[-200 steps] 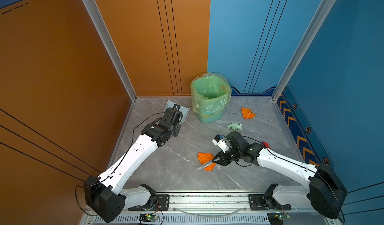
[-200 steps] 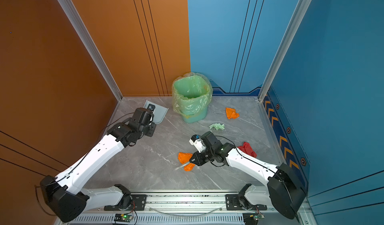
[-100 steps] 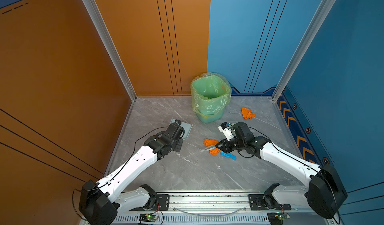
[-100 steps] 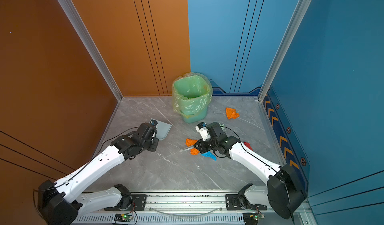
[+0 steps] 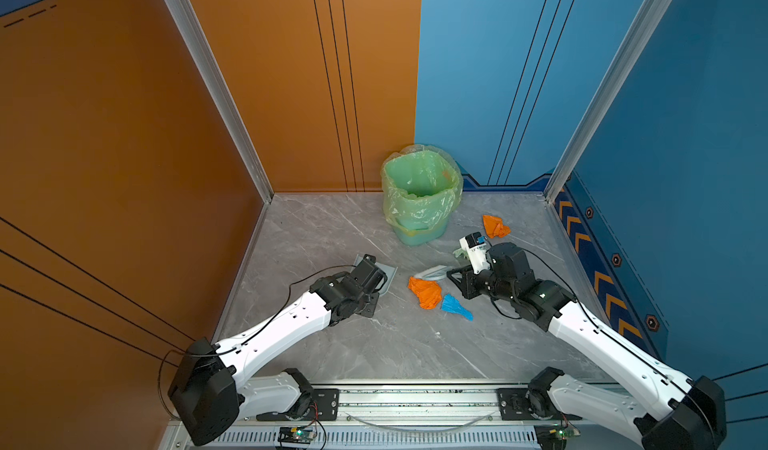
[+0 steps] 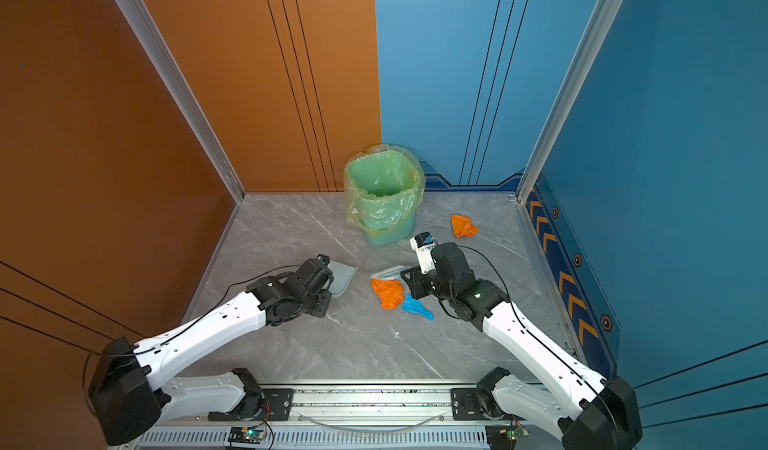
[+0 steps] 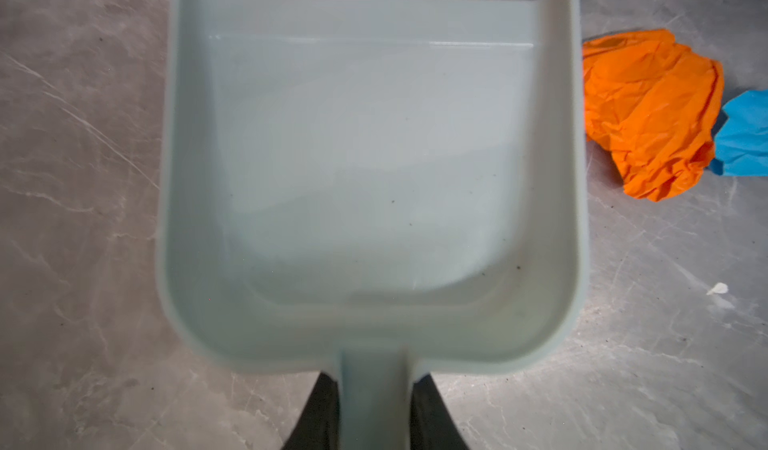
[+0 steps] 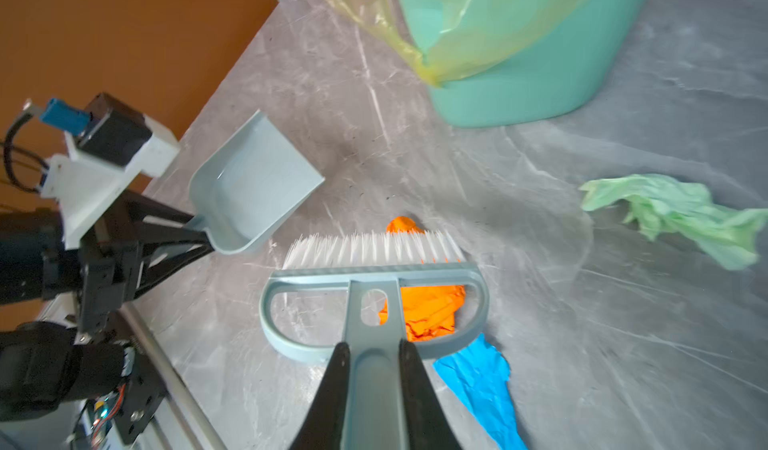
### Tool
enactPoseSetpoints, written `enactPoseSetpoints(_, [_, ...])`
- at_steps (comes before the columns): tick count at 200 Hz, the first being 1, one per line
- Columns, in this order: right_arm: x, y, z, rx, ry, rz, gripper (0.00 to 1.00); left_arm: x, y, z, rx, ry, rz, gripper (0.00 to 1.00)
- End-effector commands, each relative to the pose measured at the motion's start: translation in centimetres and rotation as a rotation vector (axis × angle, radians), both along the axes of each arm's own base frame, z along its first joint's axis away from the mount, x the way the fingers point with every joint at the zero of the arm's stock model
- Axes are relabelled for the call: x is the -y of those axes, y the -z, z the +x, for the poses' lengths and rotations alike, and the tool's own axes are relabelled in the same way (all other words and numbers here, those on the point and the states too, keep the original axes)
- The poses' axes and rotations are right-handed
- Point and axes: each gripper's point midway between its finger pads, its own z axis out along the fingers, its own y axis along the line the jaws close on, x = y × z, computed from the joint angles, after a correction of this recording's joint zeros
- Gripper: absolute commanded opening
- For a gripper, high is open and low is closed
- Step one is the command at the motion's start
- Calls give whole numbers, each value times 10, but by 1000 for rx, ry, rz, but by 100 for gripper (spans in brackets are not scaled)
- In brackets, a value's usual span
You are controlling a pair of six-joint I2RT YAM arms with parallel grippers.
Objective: Sweep away the paper scraps from the table
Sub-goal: 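Sweep the orange and blue scraps toward the dustpan with the right gripper's brush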
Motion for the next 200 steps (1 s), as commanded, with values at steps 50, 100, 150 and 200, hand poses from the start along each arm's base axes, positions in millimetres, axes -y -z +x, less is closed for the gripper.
enactPoseSetpoints(50, [59,16,6,22,279,-133,0,31,37,-34,-115,121,44,0])
enactPoseSetpoints(100, [60,31,15,10,299,-182,0,34,44,-41,-131,143,29,0])
enactPoseSetpoints(150, [57,39,27,2,320,-202,0,28,58,-50,-155,145,27,0])
enactPoseSetpoints(200, [63,44,32,7,327,-281,0,39,67,-62,-170,192,-8,0])
